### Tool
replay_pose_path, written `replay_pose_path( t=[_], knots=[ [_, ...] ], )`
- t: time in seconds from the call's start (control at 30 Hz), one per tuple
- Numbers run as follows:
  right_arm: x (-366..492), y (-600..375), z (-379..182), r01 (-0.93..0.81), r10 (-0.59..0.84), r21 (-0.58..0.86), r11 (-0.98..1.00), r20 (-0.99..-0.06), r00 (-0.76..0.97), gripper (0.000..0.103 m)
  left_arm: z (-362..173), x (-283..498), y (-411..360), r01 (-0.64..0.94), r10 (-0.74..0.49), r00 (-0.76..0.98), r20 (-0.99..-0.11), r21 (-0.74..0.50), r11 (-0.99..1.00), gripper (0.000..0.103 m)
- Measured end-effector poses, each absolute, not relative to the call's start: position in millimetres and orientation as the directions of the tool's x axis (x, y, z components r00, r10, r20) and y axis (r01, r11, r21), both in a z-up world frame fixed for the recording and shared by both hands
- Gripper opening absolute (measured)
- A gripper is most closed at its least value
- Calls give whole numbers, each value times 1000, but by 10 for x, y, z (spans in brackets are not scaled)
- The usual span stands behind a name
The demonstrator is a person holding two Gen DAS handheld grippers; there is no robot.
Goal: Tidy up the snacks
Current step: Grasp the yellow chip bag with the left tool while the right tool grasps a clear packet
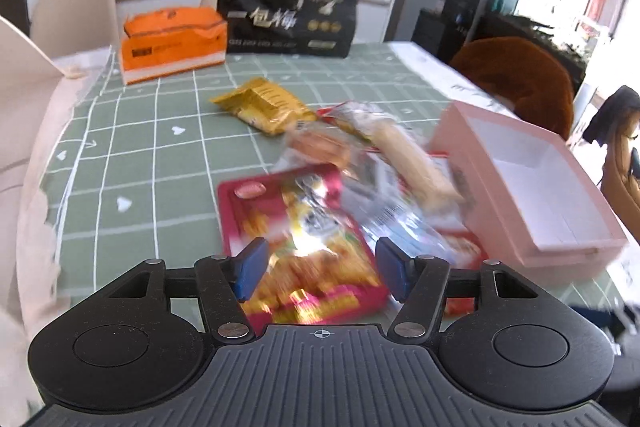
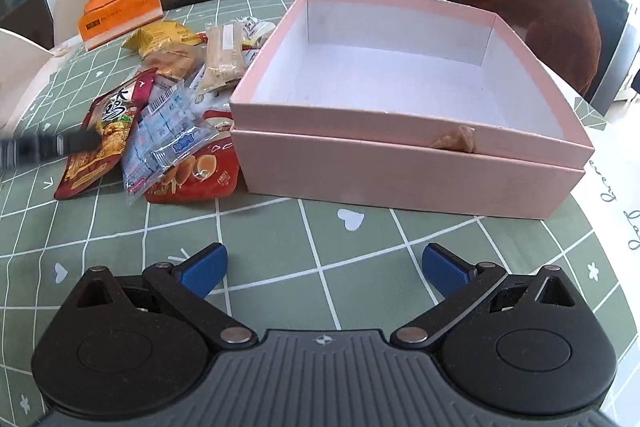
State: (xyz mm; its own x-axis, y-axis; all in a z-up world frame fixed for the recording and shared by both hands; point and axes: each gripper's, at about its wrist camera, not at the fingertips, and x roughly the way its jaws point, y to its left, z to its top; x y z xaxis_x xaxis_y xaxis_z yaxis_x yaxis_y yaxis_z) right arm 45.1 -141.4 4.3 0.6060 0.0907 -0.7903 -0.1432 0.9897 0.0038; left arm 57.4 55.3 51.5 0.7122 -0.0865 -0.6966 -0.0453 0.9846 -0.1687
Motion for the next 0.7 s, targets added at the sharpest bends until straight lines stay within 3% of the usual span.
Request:
replay_pose_path(
  t=[0.2, 0.27, 0.47, 0.6, 0.7],
  knots=[
    [569, -1385, 69, -151, 91, 1, 988, -805, 586, 103, 474, 937, 934, -125, -65, 673, -737, -200, 972, 66],
    [618, -1349, 130, -168, 107, 15, 986, -827, 552, 95, 551, 927, 1024, -124, -68, 693, -718, -211, 970, 66],
    [846, -945, 744, -307, 179, -12, 952, -791, 585, 92, 786, 1448, 1355, -147, -126, 709, -694, -320, 936, 66],
    [1408, -605, 1039, -378, 204, -34, 925, -795, 572, 92, 684, 2150, 1520, -240, -227, 600, -767, -443, 864, 66],
    [1808, -466, 1181, -353, 160, -71, 933, -796, 583, 92, 529, 2520, 1533, -296, -216, 559, -800, -436, 850, 66]
  ],
)
